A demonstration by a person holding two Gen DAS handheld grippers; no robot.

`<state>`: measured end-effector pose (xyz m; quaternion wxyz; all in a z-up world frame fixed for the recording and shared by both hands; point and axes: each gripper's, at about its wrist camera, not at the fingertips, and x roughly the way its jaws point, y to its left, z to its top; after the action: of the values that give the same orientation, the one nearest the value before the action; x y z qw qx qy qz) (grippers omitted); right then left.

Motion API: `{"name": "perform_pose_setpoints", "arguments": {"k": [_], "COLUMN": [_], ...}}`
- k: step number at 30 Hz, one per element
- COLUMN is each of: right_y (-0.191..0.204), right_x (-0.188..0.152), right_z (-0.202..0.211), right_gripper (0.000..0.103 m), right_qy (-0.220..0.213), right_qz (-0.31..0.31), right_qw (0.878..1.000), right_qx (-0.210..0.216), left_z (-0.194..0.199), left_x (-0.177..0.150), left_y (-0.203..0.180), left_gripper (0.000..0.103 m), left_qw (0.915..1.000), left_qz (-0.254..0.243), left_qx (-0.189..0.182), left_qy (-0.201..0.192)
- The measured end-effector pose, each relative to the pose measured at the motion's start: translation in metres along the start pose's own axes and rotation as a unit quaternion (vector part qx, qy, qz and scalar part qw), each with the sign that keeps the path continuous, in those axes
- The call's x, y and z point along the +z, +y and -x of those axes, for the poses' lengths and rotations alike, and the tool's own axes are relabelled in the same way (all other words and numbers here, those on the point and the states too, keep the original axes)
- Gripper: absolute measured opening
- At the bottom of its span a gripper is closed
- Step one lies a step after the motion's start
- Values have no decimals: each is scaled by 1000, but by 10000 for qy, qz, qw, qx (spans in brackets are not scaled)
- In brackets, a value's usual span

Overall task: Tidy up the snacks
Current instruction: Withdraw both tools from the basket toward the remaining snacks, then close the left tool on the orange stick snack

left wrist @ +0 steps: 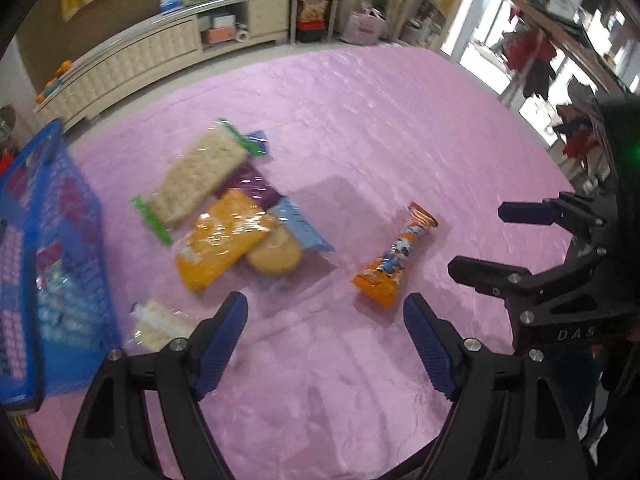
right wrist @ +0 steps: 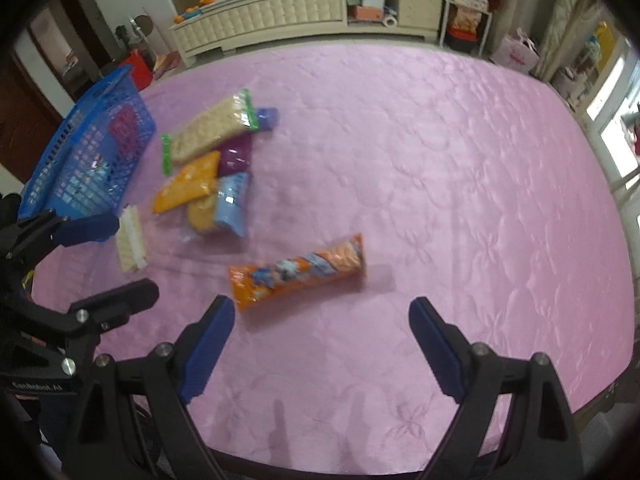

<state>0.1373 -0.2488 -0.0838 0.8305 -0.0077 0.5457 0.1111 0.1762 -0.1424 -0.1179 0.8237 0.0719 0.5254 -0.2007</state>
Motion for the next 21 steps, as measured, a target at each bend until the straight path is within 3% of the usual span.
{"name": "perform_pose_setpoints", "arguments": {"k": [15, 21], "right_y": [-58, -77], "right_x": [-27, -36], "right_z": [-12, -16], "right_gripper": [91, 91], "right_qy": [-331, -426], "right_qz": [-94, -285], "right_qw": [9986, 9982], "right_qx": [-407, -313], "left_z": [-51, -71], "left_x": [27, 36], "left_y": [-52, -71], "left_gripper": [77, 64], "left_qw": [9947, 9890], "left_qz": [-975, -1389], "left_qx": [-192, -176], "left_qy": [244, 481]}}
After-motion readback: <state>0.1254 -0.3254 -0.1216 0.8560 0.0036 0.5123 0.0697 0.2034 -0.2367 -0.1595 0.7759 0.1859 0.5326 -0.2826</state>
